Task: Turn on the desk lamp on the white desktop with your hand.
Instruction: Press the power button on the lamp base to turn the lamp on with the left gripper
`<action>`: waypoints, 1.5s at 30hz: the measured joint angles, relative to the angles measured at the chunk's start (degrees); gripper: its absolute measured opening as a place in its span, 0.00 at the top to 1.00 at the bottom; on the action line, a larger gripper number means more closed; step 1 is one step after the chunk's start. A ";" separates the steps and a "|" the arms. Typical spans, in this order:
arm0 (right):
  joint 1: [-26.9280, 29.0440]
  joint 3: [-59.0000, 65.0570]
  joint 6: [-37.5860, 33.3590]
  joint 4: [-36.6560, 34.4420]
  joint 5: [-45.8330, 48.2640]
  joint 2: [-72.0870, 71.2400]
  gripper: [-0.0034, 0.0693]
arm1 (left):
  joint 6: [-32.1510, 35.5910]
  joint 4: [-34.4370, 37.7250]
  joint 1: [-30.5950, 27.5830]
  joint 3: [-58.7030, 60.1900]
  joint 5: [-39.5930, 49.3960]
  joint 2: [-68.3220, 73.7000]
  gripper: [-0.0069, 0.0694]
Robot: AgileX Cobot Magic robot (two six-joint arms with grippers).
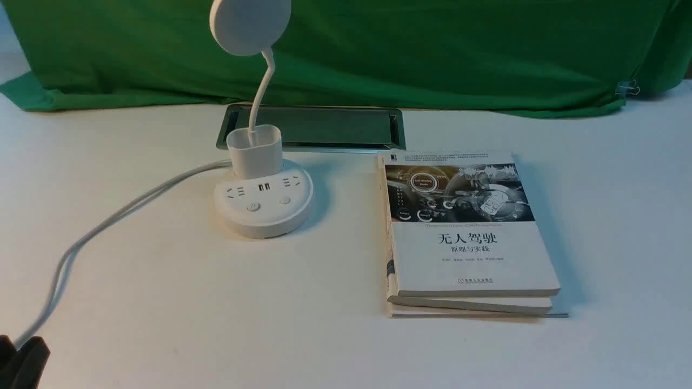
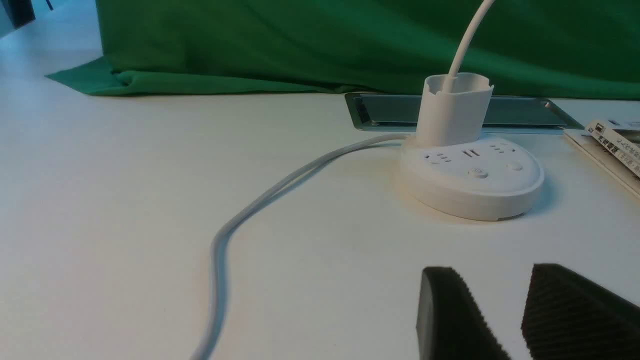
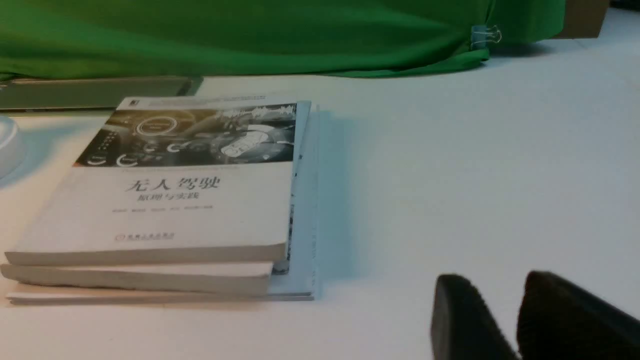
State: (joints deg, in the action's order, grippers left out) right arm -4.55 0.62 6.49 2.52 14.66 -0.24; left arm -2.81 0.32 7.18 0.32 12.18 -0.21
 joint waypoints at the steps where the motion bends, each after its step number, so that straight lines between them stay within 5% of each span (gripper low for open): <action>1: 0.00 0.00 0.00 0.00 0.00 0.00 0.62 | 0.00 0.00 0.00 0.00 0.00 0.00 0.59; 30: -0.07 0.00 0.00 0.00 -0.05 0.00 0.62 | 0.01 -0.64 0.00 0.00 -1.17 0.00 0.59; 36: -0.07 0.00 0.00 0.00 -0.05 0.00 0.62 | 0.06 -4.11 0.00 0.00 -20.50 0.00 0.59; 45: -0.07 0.00 0.00 0.00 -0.05 0.00 0.62 | -0.29 -11.32 0.00 0.00 -70.01 -0.01 0.59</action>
State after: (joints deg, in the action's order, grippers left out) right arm -4.62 0.62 6.49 2.52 14.61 -0.24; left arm -3.10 -11.00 7.18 0.32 -57.84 -0.23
